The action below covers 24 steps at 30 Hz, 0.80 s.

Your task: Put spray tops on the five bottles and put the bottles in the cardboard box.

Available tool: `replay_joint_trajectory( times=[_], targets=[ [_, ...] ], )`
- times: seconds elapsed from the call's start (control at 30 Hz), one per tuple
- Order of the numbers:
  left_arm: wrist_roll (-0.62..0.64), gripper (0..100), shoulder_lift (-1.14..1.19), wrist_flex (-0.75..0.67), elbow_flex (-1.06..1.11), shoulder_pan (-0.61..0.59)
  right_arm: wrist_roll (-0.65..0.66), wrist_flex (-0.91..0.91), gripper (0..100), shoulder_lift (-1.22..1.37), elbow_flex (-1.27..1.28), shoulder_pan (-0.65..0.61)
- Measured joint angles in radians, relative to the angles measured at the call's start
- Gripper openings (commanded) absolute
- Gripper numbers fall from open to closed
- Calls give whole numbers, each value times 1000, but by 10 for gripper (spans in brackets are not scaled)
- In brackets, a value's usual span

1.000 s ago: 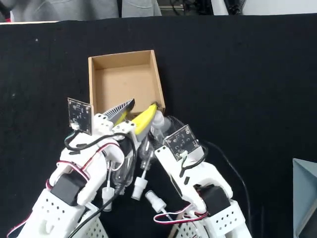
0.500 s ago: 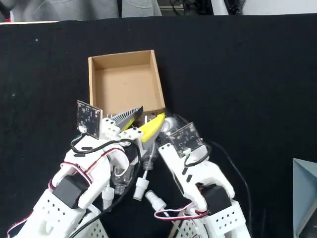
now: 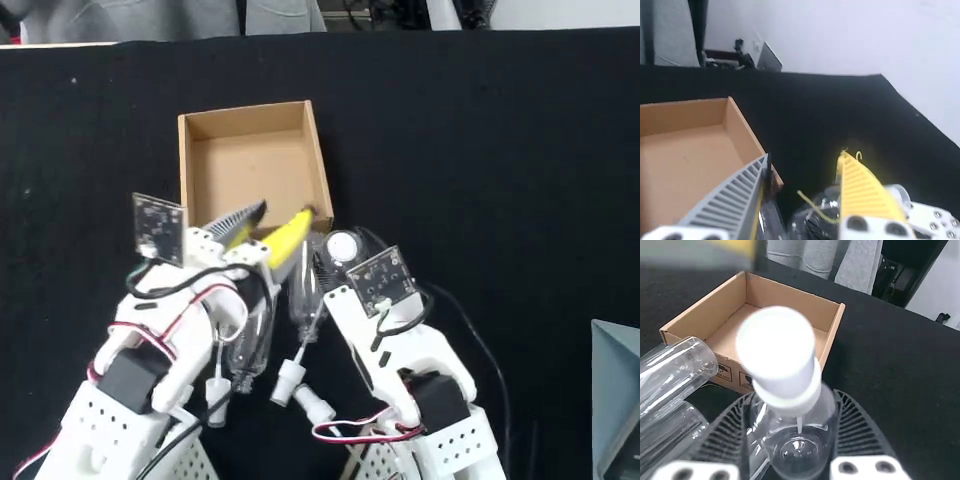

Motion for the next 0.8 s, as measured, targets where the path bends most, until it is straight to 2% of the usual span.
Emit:
replay_joint_trajectory(
  times=[0.47, 0.8],
  targets=[
    [-153, 202, -2, 26, -84, -235, 0, 0, 82, 0, 0, 9],
    [-161, 204, 0, 51, -12, -439, 0, 0, 82, 0, 0, 9]
  ],
)
